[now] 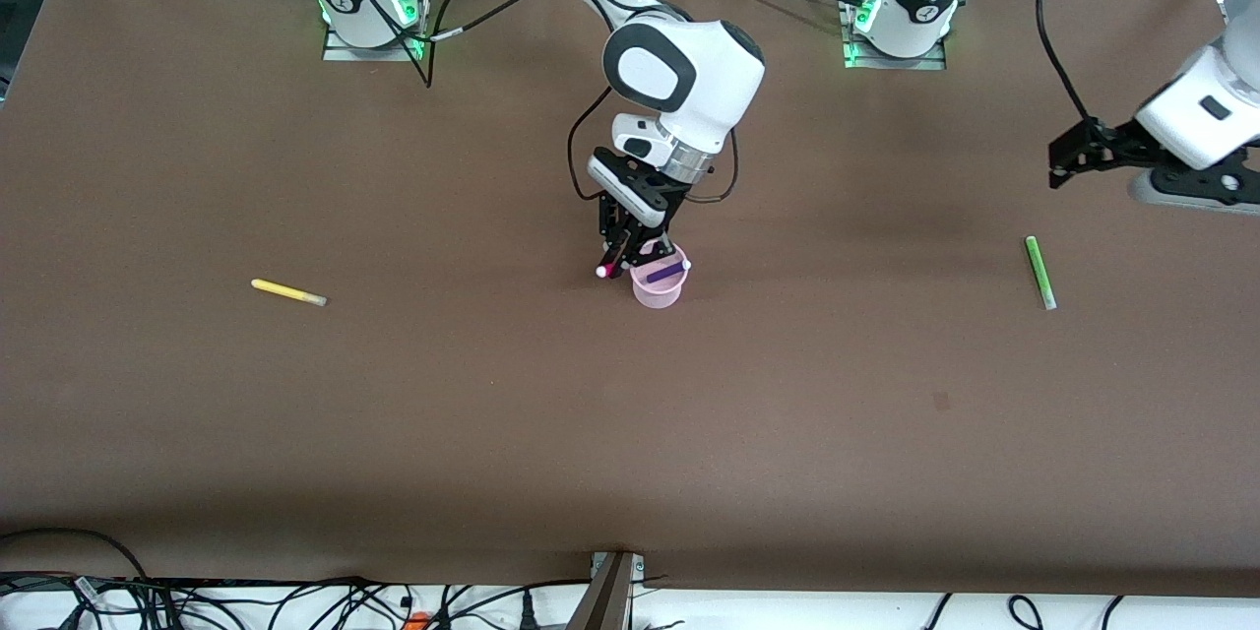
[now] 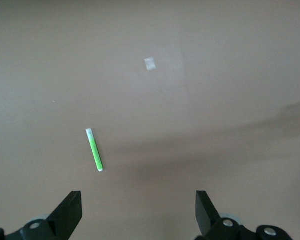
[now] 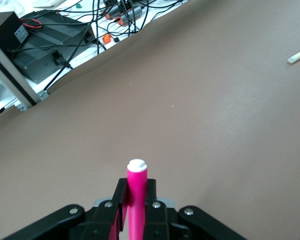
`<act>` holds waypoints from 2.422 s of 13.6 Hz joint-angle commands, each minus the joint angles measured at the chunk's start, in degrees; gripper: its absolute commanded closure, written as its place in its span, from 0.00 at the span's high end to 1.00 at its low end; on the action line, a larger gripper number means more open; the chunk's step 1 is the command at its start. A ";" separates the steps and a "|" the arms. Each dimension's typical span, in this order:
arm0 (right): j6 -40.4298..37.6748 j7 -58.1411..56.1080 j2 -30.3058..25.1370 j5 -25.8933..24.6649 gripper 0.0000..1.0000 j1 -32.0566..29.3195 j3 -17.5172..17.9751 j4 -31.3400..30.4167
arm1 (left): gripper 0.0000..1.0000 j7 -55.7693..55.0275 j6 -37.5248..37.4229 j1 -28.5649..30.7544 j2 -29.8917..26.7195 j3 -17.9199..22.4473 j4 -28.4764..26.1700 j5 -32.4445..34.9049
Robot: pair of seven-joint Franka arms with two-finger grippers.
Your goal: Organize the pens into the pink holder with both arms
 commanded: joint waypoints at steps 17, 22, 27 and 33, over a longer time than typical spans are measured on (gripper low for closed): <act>-1.71 4.79 3.86 -4.98 0.38 3.69 -1.55 1.77 | 1.00 -0.57 1.66 0.02 -0.86 1.90 -0.26 -1.60; -2.24 4.44 3.07 -4.46 0.99 3.61 -1.73 1.86 | 1.00 -0.57 0.88 -0.42 -0.69 1.72 0.53 -1.78; -4.42 -11.68 -4.73 7.56 0.99 0.02 -2.08 1.86 | 1.00 -0.92 0.43 -0.60 -0.78 0.93 0.62 -1.78; -12.33 -45.59 -18.88 27.77 0.99 -15.43 -2.08 1.59 | 1.00 -1.10 -0.71 -0.60 -0.86 -0.03 0.88 -1.78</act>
